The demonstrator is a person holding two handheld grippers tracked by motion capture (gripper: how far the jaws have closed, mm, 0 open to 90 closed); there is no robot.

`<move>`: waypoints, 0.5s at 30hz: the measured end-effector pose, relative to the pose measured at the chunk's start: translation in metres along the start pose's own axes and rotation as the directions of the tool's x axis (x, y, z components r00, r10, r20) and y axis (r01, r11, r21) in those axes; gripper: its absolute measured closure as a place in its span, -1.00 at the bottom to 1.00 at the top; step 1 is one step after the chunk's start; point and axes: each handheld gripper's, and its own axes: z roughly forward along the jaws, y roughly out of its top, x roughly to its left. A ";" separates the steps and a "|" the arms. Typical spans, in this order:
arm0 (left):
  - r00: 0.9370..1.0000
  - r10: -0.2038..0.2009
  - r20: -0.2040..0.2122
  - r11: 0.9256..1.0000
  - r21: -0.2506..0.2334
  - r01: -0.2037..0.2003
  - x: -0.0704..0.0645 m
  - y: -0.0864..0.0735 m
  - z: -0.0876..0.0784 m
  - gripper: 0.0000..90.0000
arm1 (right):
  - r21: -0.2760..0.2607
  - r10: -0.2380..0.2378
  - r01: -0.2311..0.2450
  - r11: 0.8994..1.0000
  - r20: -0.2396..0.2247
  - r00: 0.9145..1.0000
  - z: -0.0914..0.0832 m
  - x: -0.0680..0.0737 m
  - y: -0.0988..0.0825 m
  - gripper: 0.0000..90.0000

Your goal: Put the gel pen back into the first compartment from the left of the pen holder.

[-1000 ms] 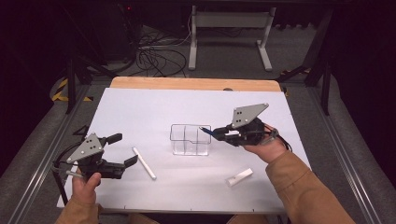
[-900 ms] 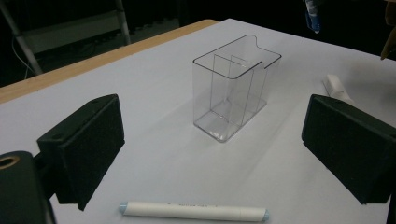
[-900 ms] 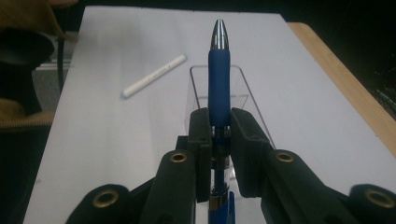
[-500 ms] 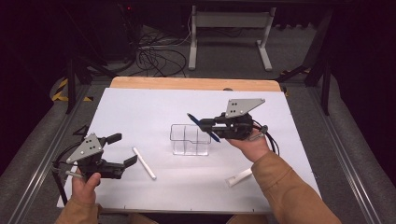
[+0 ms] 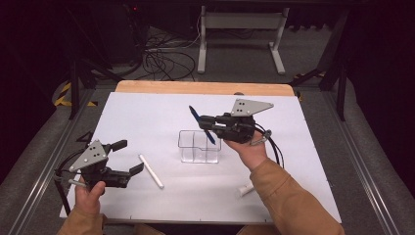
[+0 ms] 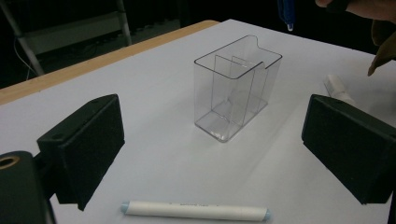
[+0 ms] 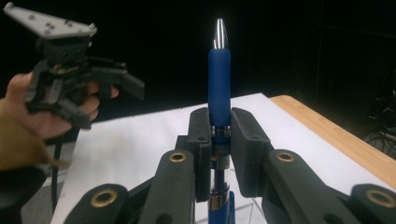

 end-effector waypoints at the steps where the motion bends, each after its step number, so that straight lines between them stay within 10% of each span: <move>1: 1.000 -0.002 0.001 1.000 0.002 0.002 0.000 0.000 0.000 -0.85 | -0.003 0.012 -0.012 1.000 0.009 1.000 0.002 0.000 -0.001 0.76; 15: 1.000 -0.011 0.003 1.000 -0.006 0.011 0.000 0.000 -0.001 -0.85 | -0.028 0.089 -0.088 0.996 0.064 0.994 0.022 -0.001 -0.007 0.76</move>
